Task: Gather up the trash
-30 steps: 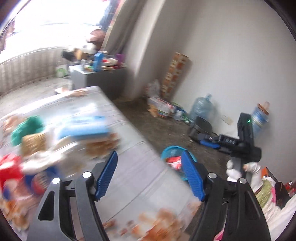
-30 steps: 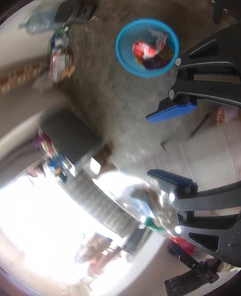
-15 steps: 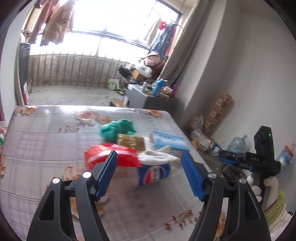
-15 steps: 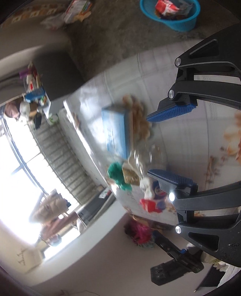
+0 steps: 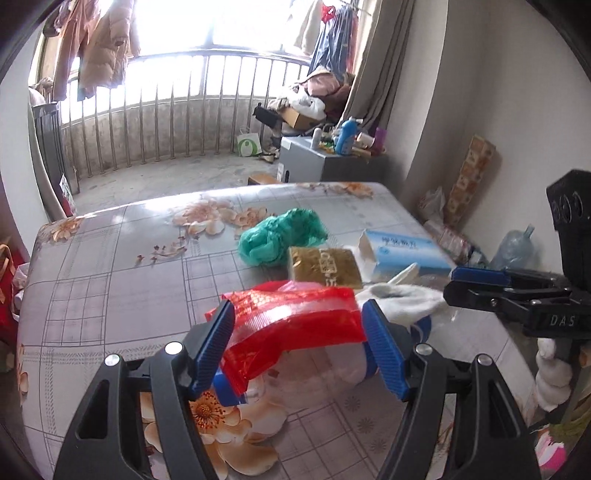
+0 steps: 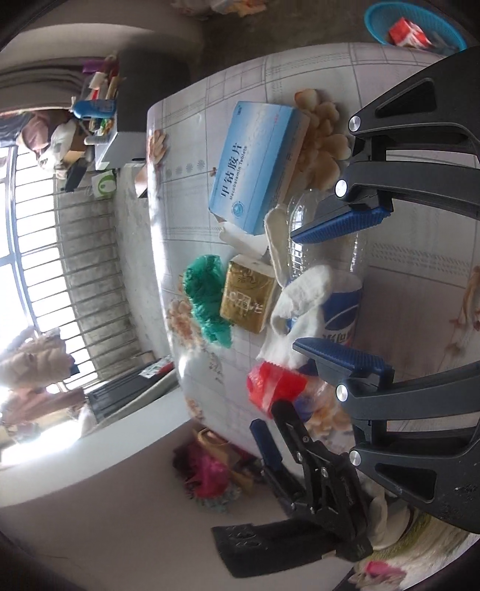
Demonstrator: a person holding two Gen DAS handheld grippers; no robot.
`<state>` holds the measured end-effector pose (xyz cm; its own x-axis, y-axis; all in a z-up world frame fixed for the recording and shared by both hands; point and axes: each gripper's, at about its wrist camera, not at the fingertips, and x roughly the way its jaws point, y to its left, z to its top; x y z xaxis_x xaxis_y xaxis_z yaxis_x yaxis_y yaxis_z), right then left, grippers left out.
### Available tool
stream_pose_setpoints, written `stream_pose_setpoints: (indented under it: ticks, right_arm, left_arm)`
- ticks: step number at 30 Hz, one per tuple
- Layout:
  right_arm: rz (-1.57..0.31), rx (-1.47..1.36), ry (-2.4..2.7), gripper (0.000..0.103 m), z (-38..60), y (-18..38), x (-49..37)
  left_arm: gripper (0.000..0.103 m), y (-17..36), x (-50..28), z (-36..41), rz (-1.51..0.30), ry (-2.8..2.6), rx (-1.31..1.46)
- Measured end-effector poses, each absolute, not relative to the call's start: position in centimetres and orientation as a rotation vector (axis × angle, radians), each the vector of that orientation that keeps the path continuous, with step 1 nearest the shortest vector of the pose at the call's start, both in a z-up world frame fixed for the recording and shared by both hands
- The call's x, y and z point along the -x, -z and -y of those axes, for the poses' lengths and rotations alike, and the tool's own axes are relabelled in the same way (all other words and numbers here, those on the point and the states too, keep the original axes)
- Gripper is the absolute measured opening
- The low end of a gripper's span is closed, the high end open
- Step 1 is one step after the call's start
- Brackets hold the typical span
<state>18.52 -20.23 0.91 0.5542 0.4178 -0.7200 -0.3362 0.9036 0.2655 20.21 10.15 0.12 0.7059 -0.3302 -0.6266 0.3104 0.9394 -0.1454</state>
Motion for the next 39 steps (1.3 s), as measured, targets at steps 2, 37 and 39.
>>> stream_pose_setpoints:
  ticks: [2,37,39]
  right_arm:
    - [-0.879,-0.080,-0.438,0.047,19.9,-0.3,-18.6]
    - [-0.801,-0.088,-0.470,0.007,18.2,-3.4,-18.5]
    - [-0.784,-0.097,-0.470,0.007,18.3,-3.9,-18.5]
  left_arm:
    - [0.069,0.3,-20.1,-10.1,-0.708,0.352,0.017]
    - [0.000,0.0,-19.5,-11.7,-0.651,0.374,0.076]
    - [0.000,-0.3,-19.4,-11.9,-0.636,0.372,0.087]
